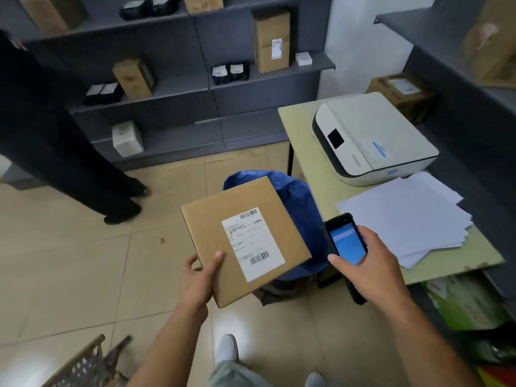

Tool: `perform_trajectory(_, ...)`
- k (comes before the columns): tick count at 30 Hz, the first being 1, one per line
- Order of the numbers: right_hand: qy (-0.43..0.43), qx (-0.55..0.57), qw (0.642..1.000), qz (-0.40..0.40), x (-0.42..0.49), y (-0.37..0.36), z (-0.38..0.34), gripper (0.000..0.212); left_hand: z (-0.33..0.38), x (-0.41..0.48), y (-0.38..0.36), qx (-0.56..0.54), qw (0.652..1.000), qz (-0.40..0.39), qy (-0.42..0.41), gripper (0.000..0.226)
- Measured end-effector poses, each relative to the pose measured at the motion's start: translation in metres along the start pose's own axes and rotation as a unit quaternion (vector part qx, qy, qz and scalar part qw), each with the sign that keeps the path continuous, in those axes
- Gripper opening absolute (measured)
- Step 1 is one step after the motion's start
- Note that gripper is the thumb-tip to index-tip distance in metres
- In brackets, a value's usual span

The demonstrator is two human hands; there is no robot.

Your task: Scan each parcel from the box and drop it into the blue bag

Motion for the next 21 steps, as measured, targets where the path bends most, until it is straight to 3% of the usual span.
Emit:
perform_trajectory(4, -0.019, -0.001, 0.999, 0.031, 0.016, -0.032, -0.036, 0.078, 0.028, 0.059, 0.023, 0.007, 1.0, -0.027, -0.011, 0.079)
perform_trajectory(8, -0.017, 0.002, 0.999, 0.048, 0.023, -0.076, -0.089, 0.058, 0.049, 0.114, 0.062, 0.025, 0.999, -0.048, -0.008, 0.08)
perform_trajectory(13, -0.027, -0.015, 0.998, 0.057, 0.028, -0.122, -0.133, 0.063, 0.057, 0.171, 0.098, 0.043, 0.997, -0.062, 0.011, 0.079)
perform_trajectory(21, -0.071, -0.007, 0.992, 0.103, 0.031, -0.135, -0.13, 0.064, 0.061, 0.209, 0.068, 0.072, 0.99, -0.116, 0.024, 0.075)
Point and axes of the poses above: each hand's wrist, its own x-axis towards the middle knuckle, its own y-axis out of the back of the hand, z = x × y, the point moved 2 cm from there along x, towards the middle knuckle, and after that the axes turned 3 degrees about -y, right-handed, at the moved point
